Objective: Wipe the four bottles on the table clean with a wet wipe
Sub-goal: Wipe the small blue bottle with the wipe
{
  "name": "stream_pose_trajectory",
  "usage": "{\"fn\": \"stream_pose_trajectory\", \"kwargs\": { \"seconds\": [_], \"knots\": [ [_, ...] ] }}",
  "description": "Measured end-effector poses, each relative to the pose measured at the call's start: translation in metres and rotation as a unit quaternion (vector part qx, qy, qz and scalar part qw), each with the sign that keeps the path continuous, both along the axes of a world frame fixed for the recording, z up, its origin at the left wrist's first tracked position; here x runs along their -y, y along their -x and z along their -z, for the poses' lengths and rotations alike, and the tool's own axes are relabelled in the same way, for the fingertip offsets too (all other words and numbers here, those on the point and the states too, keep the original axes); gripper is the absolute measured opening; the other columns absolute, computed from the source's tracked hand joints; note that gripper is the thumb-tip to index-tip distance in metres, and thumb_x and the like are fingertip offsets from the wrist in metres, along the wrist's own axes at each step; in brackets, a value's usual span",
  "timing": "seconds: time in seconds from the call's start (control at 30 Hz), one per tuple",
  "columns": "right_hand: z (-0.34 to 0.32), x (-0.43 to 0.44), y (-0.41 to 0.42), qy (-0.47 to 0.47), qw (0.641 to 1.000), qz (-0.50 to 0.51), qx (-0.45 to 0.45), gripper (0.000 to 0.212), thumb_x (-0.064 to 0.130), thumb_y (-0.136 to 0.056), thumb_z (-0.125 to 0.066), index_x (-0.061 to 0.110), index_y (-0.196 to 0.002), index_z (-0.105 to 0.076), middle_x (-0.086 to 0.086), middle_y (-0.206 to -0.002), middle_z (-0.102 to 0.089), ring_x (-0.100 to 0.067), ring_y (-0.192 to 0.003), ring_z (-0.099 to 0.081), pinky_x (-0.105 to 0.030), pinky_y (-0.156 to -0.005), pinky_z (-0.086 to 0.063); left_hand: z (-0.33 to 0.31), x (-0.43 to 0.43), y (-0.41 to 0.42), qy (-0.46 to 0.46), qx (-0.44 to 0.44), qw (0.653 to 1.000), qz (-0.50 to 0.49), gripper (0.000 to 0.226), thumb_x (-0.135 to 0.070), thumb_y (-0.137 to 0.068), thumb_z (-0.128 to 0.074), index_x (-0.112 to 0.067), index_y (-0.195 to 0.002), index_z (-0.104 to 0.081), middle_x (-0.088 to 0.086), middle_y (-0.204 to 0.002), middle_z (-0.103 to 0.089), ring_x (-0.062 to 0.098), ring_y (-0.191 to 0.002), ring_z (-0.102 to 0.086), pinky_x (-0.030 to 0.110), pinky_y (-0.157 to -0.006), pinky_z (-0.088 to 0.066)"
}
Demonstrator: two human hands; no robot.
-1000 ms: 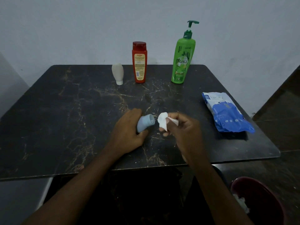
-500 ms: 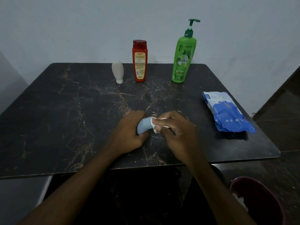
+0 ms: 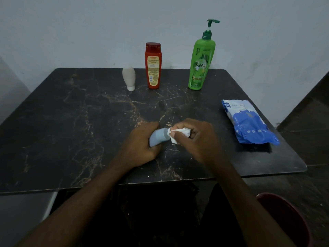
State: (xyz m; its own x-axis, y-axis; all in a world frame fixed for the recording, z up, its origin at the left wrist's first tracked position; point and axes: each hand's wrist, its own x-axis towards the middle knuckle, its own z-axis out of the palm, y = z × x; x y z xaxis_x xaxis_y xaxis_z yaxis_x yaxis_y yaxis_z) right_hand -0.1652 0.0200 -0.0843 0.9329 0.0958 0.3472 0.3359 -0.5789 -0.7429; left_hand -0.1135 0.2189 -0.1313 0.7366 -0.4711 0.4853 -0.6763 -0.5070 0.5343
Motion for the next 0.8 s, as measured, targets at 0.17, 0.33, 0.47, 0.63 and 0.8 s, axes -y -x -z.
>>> {"fn": "stream_pose_trajectory", "kwargs": {
  "seconds": [0.17,0.33,0.47,0.63,0.8],
  "knots": [
    [-0.001,-0.003,-0.001,-0.032,0.999,-0.009,-0.005,0.005,0.026,-0.088,-0.069,0.024,-0.088,-0.074,0.009,-0.083,-0.071,-0.003,-0.076,-0.063,-0.013,-0.069,-0.048,0.000,0.001,-0.003,-0.012,0.001,1.000,0.005,0.017,-0.012,-0.082,-0.066,-0.017,-0.077,-0.051,-0.006,-0.070,-0.049,0.015,-0.066,-0.051,0.037,-0.060,-0.040],
    [0.014,0.003,-0.006,0.015,1.000,-0.001,0.005,0.012,0.026,-0.086,-0.074,0.020,-0.096,-0.075,0.011,-0.088,-0.072,-0.001,-0.077,-0.064,-0.015,-0.071,-0.050,-0.002,0.001,0.001,0.011,-0.008,1.000,-0.009,0.025,-0.001,-0.081,-0.070,-0.015,-0.075,-0.050,-0.006,-0.070,-0.050,0.012,-0.065,-0.051,0.033,-0.058,-0.039],
    [0.025,-0.002,0.000,-0.013,0.999,-0.003,-0.036,0.011,0.023,-0.085,-0.074,0.022,-0.097,-0.074,0.011,-0.082,-0.072,-0.004,-0.074,-0.066,-0.022,-0.068,-0.055,-0.001,0.001,-0.002,0.006,-0.011,1.000,-0.010,0.023,-0.002,-0.082,-0.072,-0.012,-0.076,-0.051,-0.002,-0.071,-0.052,0.014,-0.065,-0.051,0.036,-0.059,-0.040],
    [0.013,0.004,-0.001,-0.166,0.986,0.023,-0.014,0.006,0.007,-0.086,-0.071,0.013,-0.089,-0.073,-0.003,-0.078,-0.073,-0.012,-0.064,-0.068,-0.024,-0.058,-0.055,0.000,0.001,0.000,0.006,-0.010,1.000,-0.012,0.026,-0.005,-0.083,-0.070,-0.017,-0.074,-0.049,-0.006,-0.069,-0.049,0.012,-0.065,-0.050,0.034,-0.058,-0.040],
    [-0.001,-0.005,-0.002,-0.033,0.995,-0.085,0.029,0.017,0.011,-0.091,-0.065,0.021,-0.098,-0.075,0.007,-0.097,-0.066,-0.003,-0.089,-0.061,-0.014,-0.080,-0.047,0.002,-0.001,-0.004,-0.007,-0.015,1.000,0.022,0.013,-0.008,-0.080,-0.067,-0.013,-0.076,-0.055,-0.003,-0.070,-0.054,0.016,-0.066,-0.054,0.041,-0.062,-0.041]
  ]
}}
